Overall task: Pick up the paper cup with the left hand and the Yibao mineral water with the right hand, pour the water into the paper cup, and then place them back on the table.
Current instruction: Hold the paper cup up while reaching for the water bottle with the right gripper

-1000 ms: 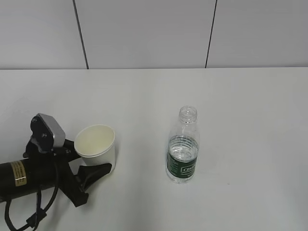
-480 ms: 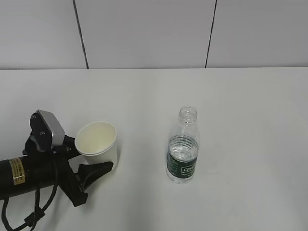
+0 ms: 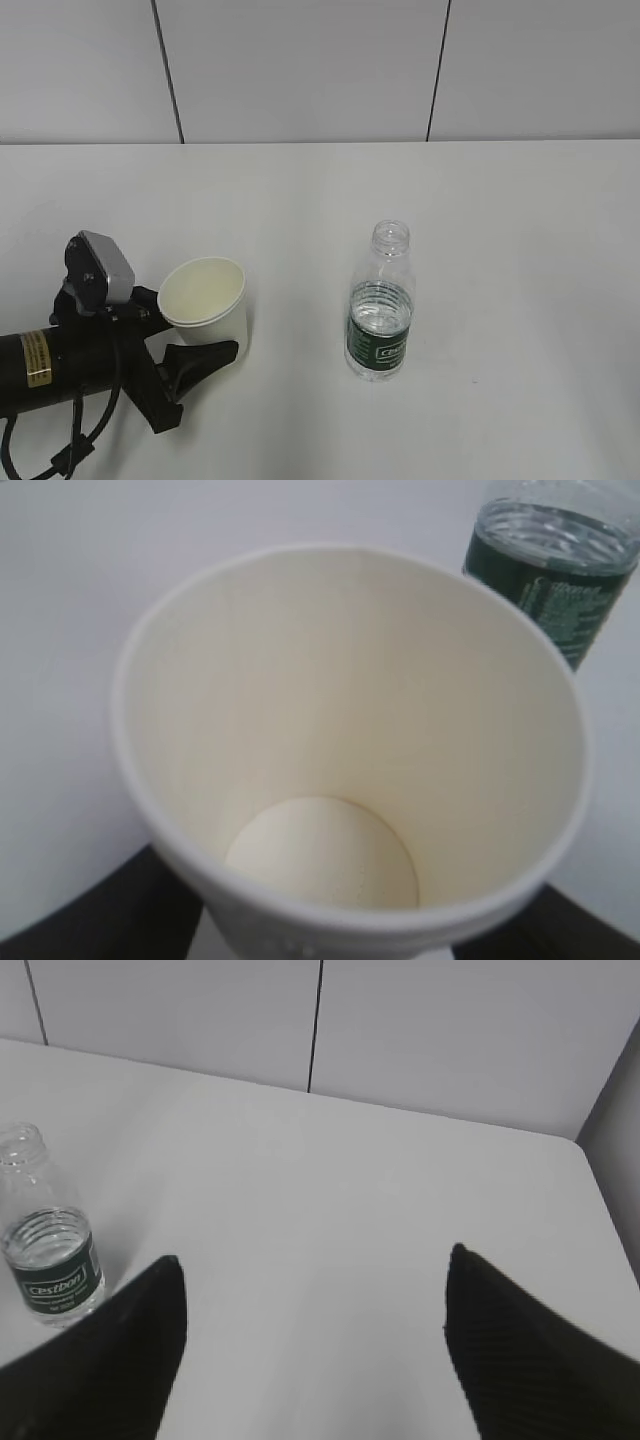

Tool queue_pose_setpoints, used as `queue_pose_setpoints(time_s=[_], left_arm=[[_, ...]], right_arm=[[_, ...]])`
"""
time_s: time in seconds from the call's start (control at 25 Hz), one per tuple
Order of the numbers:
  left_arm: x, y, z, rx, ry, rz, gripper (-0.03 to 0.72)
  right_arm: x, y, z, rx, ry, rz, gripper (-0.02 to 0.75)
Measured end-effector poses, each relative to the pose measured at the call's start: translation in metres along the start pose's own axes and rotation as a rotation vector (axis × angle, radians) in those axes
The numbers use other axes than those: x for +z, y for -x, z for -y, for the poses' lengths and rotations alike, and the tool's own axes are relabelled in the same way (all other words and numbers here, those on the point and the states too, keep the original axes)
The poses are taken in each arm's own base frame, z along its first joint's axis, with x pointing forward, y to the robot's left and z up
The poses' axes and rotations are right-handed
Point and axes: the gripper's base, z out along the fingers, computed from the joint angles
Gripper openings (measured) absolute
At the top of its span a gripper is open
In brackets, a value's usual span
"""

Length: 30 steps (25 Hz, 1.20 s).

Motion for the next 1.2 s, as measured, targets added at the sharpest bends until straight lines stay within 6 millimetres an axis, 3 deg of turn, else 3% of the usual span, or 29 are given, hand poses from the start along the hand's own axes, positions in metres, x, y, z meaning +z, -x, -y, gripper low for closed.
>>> queue_pose_setpoints(time_s=[0.28,0.52,0.8,1.2], left_arm=[[0.000,0.000,0.000,-0.001,0.001,0.000,0.477],[0.000,0.000,0.000,-0.002,0.004,0.000,0.477],[0.000,0.000,-0.001,-0.003,0.007,0.001,0.477],[0.000,0.000,-0.001,-0.004,0.008,0.002,0.477]], right_arm=[[0.037,0.017,0.010,0.010,-0.003,0.010,0.592],[0.057,0.028,0.017,0.004,-0.046,0.095,0.592],[0.081,-0.003,0.014,0.052,-0.041,0.058,0.592],[0.092,-0.046,-0.004,0.007,0.051,0.021,0.592]])
